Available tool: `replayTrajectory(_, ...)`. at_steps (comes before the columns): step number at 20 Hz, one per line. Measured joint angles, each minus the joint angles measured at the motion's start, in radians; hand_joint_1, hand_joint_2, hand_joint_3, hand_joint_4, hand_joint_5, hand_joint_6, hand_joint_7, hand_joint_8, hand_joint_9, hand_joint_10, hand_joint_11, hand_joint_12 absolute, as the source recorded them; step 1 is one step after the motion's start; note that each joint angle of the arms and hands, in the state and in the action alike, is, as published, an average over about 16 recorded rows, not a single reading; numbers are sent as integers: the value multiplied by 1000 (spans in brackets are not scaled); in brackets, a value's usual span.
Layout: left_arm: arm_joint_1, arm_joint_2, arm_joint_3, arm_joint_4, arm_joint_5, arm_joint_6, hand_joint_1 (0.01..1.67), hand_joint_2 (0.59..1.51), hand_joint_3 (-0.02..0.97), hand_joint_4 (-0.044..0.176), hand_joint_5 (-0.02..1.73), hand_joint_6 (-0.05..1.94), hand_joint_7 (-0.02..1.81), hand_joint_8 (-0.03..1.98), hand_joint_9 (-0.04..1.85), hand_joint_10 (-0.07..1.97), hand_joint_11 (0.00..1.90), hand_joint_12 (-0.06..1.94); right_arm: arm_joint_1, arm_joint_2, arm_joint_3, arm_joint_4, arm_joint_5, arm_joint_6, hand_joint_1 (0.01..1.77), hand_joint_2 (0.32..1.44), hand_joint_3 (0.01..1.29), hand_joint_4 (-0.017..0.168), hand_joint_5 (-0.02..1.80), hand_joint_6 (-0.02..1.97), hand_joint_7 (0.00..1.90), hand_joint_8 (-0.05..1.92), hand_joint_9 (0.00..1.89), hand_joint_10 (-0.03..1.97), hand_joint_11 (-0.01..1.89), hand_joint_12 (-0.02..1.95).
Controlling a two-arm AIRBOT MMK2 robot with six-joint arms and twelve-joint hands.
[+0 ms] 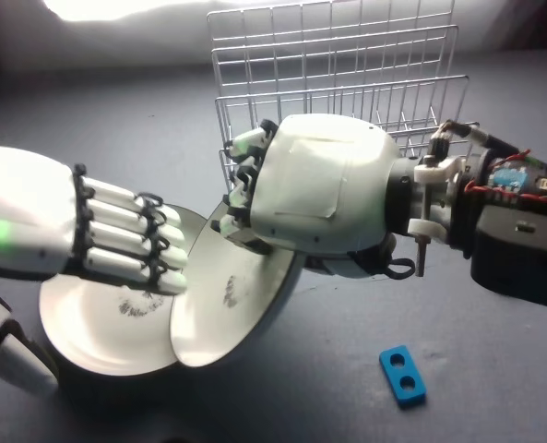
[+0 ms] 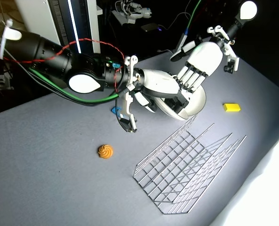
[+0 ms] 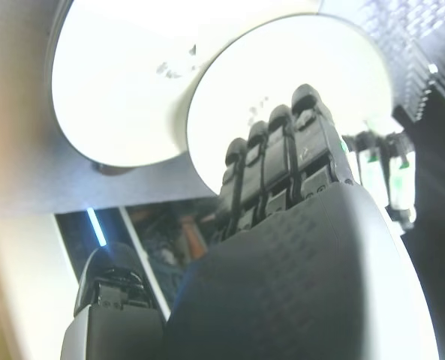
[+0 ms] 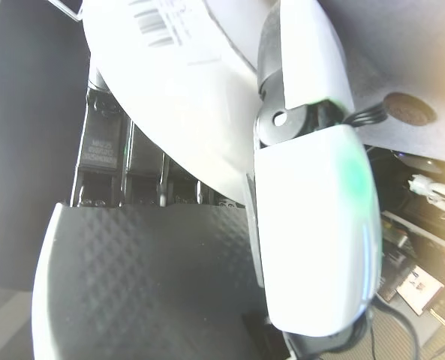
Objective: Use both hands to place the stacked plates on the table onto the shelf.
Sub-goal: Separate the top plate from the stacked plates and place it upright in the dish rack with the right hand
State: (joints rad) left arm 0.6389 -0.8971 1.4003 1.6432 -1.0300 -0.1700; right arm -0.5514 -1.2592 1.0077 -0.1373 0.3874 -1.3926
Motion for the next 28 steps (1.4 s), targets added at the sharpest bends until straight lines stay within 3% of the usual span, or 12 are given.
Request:
replayTrajectory(7, -59, 38, 54, -4, -28, -53, 18, 1097, 14, 3, 89, 19, 70, 20, 47, 8, 37, 48, 83, 93, -94, 34, -22, 6, 1303, 1007, 16, 4, 836, 1048, 901, 1111, 765, 1376, 477, 1490)
replayTrajectory(18, -99, 67, 147, -2, -54, -122, 19, 1094, 14, 2, 74, 19, 60, 19, 38, 8, 28, 49, 279, 259, -205, 142, -63, 87, 1321, 1017, 15, 3, 836, 1064, 949, 1082, 820, 1332, 545, 1459)
replayTrajectory(22, -100, 73, 164, 2, -58, -134, 19, 1092, 15, 3, 68, 19, 61, 19, 38, 8, 29, 49, 332, 301, -199, 88, -60, 247, 1322, 1017, 15, 3, 836, 1065, 949, 1067, 843, 1331, 572, 1459)
replayTrajectory(28, -100, 80, 171, 16, -59, -141, 19, 1090, 15, 3, 68, 20, 66, 19, 44, 8, 33, 49, 392, 329, -123, -91, -63, 645, 1323, 1017, 15, 0, 830, 1069, 938, 1058, 849, 1354, 580, 1478)
